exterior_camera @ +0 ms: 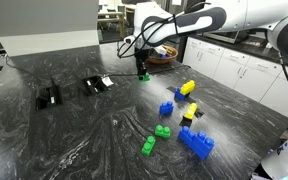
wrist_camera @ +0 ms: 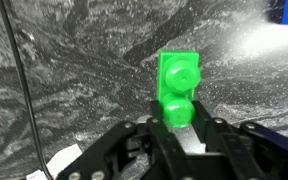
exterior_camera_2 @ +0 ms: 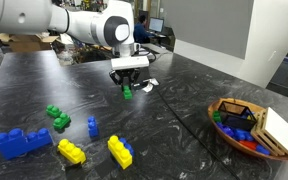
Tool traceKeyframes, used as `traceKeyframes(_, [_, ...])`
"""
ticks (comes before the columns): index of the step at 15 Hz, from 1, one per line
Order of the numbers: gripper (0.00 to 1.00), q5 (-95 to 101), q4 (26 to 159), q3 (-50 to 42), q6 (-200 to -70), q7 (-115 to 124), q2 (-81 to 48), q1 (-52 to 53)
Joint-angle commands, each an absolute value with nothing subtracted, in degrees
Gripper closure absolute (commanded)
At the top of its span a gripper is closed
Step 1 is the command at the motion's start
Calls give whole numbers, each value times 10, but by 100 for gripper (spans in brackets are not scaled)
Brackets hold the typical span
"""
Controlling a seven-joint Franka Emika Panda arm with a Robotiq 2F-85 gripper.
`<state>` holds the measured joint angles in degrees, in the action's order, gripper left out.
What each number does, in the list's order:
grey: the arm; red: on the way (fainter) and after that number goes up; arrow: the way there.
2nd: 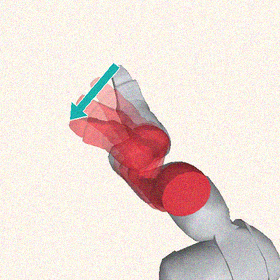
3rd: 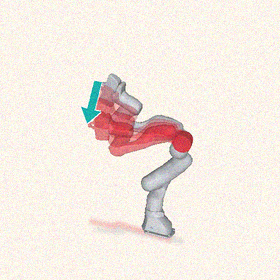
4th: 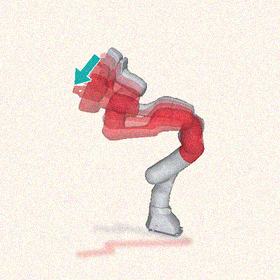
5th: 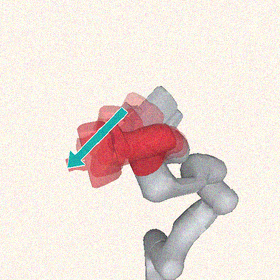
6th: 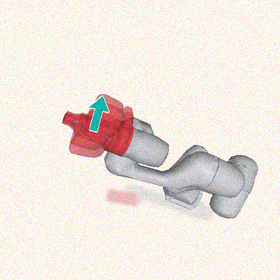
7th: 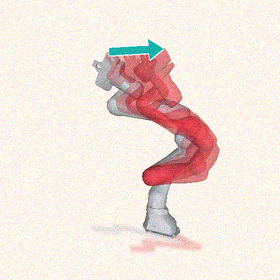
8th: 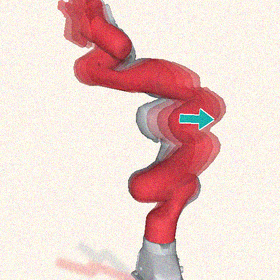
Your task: Move the green block from the middle to the back edge of the counter
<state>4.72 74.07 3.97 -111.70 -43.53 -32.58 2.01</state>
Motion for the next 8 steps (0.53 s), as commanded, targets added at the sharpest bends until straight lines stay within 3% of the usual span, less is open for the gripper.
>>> traceKeyframes(1, [91,55,833,25,-1091,-334,-243,16])
traceKeyframes(8, [91,34,1029,16,-1068,-114,-92,9])
